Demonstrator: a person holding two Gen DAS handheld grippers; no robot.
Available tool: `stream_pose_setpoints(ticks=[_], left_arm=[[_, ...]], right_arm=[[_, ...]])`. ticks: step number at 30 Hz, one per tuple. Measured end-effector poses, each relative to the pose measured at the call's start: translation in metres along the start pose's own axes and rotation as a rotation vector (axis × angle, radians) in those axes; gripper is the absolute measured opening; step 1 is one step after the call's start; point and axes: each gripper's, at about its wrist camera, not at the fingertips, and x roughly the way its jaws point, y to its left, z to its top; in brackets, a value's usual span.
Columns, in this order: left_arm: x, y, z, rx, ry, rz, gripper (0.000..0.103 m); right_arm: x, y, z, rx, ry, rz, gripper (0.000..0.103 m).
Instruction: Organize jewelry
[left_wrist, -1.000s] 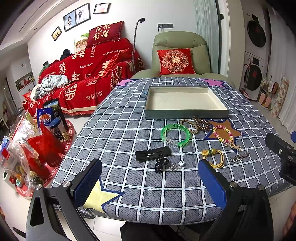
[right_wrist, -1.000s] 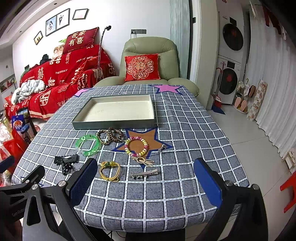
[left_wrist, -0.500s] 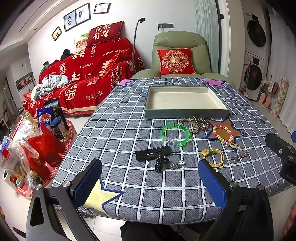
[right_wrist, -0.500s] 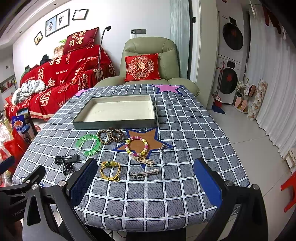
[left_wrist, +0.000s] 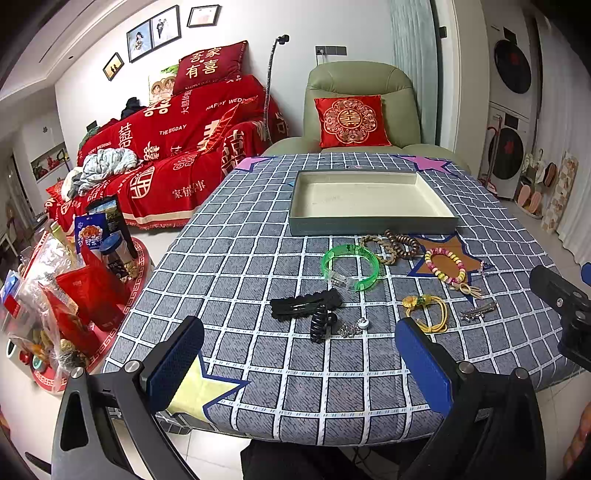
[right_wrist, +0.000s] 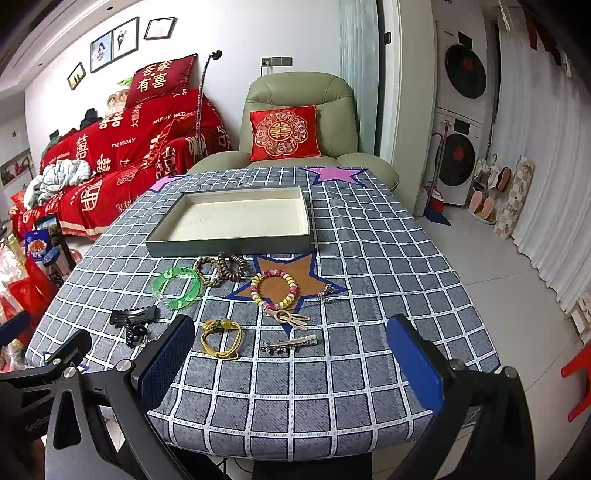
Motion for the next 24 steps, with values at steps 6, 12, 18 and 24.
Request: stream_pose_setpoints(ticks=[6,12,18,24], left_arm=[[-0.0006,0.0002,-0.0012,0.000,0.002,0.001,0.103],[-0.0005,-0.0001,-0.0011,0.000,0.002,0.002,0.103],[-0.0005,0.0000,-0.0007,0.001,0.003,0.001,0.103],[-0.0005,0.0000,-0.0006,0.000,0.003,0.002,0.103]], right_arm=[[0.0001,0.0000,-0.0001,0.000,-0.001,0.000,0.103],[0.0006,0.0008,-0.0010,-0.001,0.001,0.000,0.103],[0.0004,0.0007,-0.0007,0.000,0.000,0.001,0.103],[0.0002,0.0015,-0.0013,0.000,0.002,0.002,0.103]])
